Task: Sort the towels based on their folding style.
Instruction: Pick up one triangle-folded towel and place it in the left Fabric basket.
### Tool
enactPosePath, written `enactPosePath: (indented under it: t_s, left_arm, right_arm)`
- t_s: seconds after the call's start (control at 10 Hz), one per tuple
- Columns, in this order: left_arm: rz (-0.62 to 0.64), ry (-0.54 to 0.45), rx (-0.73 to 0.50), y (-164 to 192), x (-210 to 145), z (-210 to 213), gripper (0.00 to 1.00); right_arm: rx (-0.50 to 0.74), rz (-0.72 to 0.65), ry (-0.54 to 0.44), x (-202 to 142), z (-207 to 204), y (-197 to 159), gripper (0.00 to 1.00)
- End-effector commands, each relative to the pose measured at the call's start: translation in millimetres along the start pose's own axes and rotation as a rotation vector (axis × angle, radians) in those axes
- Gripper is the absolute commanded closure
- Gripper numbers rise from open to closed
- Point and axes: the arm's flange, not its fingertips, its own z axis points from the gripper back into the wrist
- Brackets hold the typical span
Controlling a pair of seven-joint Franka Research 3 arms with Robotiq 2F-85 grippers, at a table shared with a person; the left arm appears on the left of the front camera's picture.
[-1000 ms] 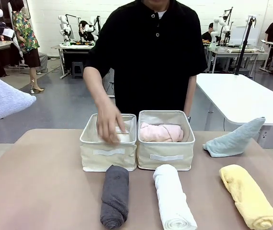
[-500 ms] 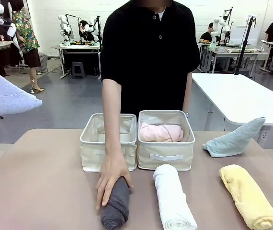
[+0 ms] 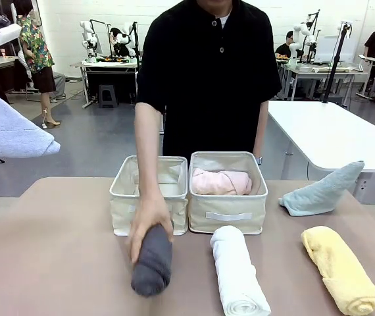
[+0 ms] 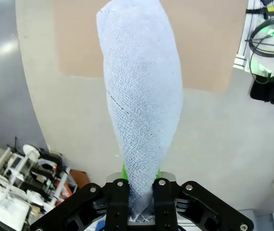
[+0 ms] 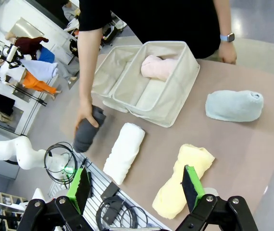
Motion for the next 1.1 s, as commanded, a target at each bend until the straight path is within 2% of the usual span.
enactPosePath:
  t_s: [0.0, 0.1, 0.3, 0.6, 1.0]
  left_arm:
    - [-0.045, -0.046, -0.009, 5, -2, -5, 0.84]
    - [-0.071, -0.063, -0.029, 8, -4, -6, 0.84]
    - [-0.078, -0.070, -0.044, 12, 21, -4, 0.84]
    - [-0.081, -0.085, -0.048, 17, 34, -1, 0.84]
    - [-0.134, -0.094, -0.052, 45, 105, 25, 0.84]
  right_arm:
    - [0.028, 0.019, -0.020, 2, 1, 0, 0.00]
    - [0.028, 0.019, -0.020, 2, 1, 0, 0.00]
    - [0.028, 0.019, -0.020, 2, 1, 0, 0.00]
    - [0.028, 0.019, -0.020, 2, 1, 0, 0.00]
    - [0.028, 0.019, -0.020, 2, 1, 0, 0.00]
